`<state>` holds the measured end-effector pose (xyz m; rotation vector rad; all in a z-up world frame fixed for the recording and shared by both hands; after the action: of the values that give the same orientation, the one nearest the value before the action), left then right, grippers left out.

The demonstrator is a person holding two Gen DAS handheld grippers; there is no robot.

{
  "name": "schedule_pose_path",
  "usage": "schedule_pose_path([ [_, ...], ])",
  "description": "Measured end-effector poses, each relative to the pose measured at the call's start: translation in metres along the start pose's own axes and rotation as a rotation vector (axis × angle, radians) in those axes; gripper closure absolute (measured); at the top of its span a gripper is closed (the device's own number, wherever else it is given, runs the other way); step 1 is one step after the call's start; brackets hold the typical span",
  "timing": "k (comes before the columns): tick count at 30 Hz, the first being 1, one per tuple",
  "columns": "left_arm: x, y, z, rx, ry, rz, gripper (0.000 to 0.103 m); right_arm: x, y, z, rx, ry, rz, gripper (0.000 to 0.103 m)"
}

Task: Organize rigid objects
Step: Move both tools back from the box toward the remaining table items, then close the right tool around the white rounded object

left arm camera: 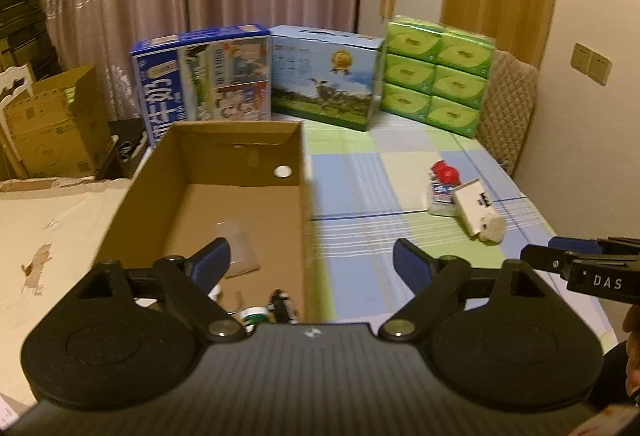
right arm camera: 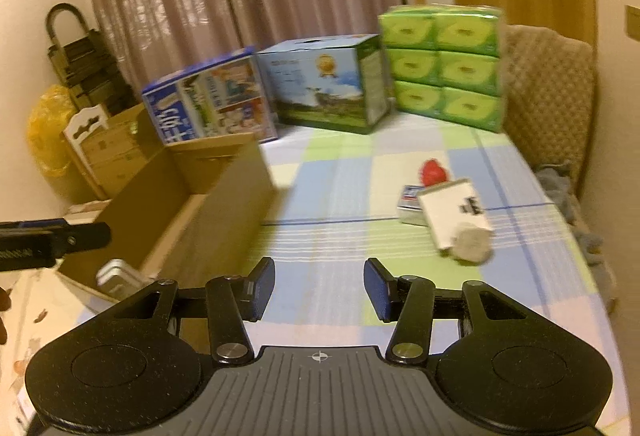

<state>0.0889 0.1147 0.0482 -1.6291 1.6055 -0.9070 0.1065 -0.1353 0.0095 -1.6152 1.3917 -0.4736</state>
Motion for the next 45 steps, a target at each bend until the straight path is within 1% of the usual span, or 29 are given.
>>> schedule_pose_path([
  [3,0.017,-0.001,0.01,-0.007,0.028,0.009,0.013,0.025,0.003,-0.003,-0.01,0.047,0.017,0.053],
  [4,0.023,-0.001,0.014,-0.009,0.038,0.011,0.013,0.034,0.004,-0.005,-0.009,0.065,0.027,0.048],
  [5,0.03,-0.001,0.018,-0.012,0.049,0.012,0.013,0.043,0.005,-0.006,-0.007,0.083,0.038,0.04],
  [7,0.044,0.0,0.027,-0.02,0.075,0.02,0.013,0.059,0.007,-0.009,-0.002,0.116,0.053,0.03],
  [8,0.049,0.0,0.031,-0.022,0.084,0.025,0.013,0.066,0.007,-0.01,-0.001,0.128,0.058,0.028],
  [15,0.087,0.007,0.067,-0.031,0.133,0.032,0.013,0.112,0.009,-0.005,-0.015,0.175,0.083,0.027],
  [23,0.117,0.018,0.115,-0.044,0.143,0.044,0.013,0.143,0.016,0.018,-0.035,0.19,0.09,0.027],
  [27,0.124,0.024,0.137,-0.046,0.141,0.046,0.013,0.151,0.018,0.038,-0.041,0.18,0.062,0.027],
  [35,0.135,0.033,0.181,-0.047,0.146,0.063,0.013,0.167,0.016,0.083,-0.047,0.141,0.056,0.027],
  [38,0.134,0.035,0.198,-0.054,0.149,0.071,0.013,0.17,0.014,0.098,-0.047,0.124,0.06,0.027],
  [42,0.132,0.038,0.219,-0.058,0.157,0.08,0.013,0.175,0.014,0.118,-0.076,0.105,0.091,0.027],
  [45,0.132,0.041,0.23,-0.059,0.16,0.081,0.013,0.175,0.011,0.128,-0.071,0.096,0.093,0.027],
])
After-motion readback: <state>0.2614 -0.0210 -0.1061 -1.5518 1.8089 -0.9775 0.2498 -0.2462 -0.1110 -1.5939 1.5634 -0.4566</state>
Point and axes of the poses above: each gripper's, at about its wrist camera, not at the fingertips, and z roughly the way its jaws point, x to its right, y to its underside, the point moved 1 cm from there along z, roughly the way its jaws point, and after that the axes turned 6 degrees about x, right-handed, at the moved point
